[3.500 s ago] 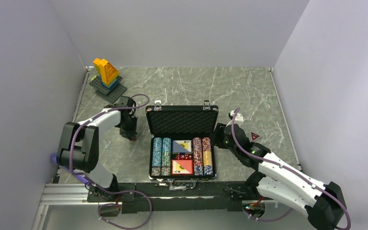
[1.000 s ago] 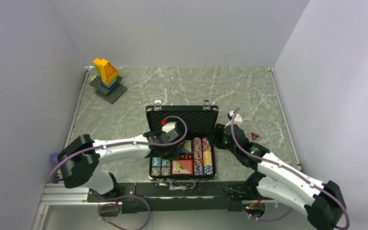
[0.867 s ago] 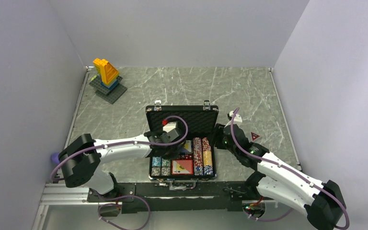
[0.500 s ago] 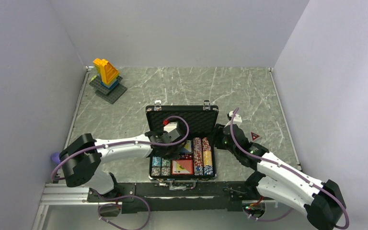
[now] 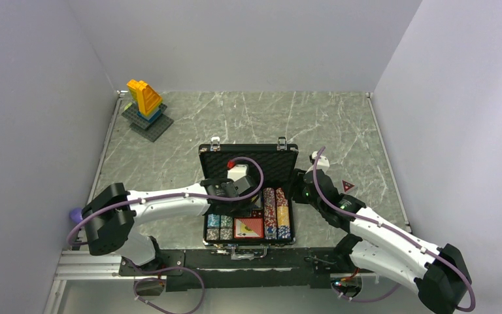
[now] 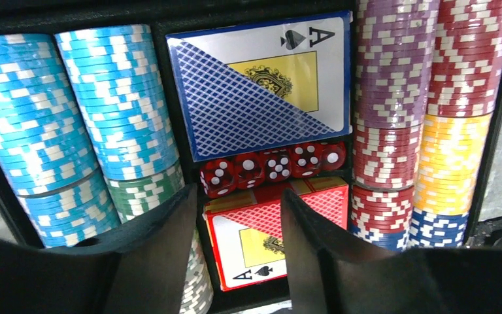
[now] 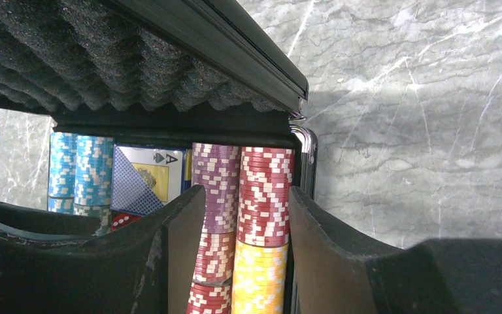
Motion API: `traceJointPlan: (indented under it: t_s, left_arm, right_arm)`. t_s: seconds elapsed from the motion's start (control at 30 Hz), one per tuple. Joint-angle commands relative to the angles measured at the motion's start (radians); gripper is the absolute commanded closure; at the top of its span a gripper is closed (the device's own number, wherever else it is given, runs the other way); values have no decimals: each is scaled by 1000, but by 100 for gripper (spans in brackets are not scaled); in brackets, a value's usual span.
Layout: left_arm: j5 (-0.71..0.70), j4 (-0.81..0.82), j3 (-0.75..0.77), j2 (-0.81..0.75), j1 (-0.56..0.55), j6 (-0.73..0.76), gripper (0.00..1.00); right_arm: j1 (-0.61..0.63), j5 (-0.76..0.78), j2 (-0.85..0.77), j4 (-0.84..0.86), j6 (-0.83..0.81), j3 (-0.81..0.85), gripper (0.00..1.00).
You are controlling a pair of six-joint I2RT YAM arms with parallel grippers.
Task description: Pack up texas hold em set
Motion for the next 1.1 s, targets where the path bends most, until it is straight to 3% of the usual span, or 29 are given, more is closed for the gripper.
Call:
traceJointPlan:
  t_s: [0.0, 0.33, 0.43, 0.8, 1.07]
  left_arm:
    - [-67, -26, 18, -39, -6, 33, 43]
    - [-132, -32, -92, -252, 30, 165, 13]
    - [-115, -37, -139, -327, 74, 193, 10]
    - [133, -88, -165, -564, 447, 542, 8]
    - [344, -85, -105, -554, 712, 785, 8]
  right_arm:
    - [-5, 5, -7, 28, -1, 0, 46]
    - [-94, 13, -54, -55, -70, 29, 45]
    - [-156, -13, -89, -79, -96, 26, 45]
    - [-480, -155, -94, -159, -231, 101, 44]
    - [-799, -244, 57, -213, -290, 192, 43]
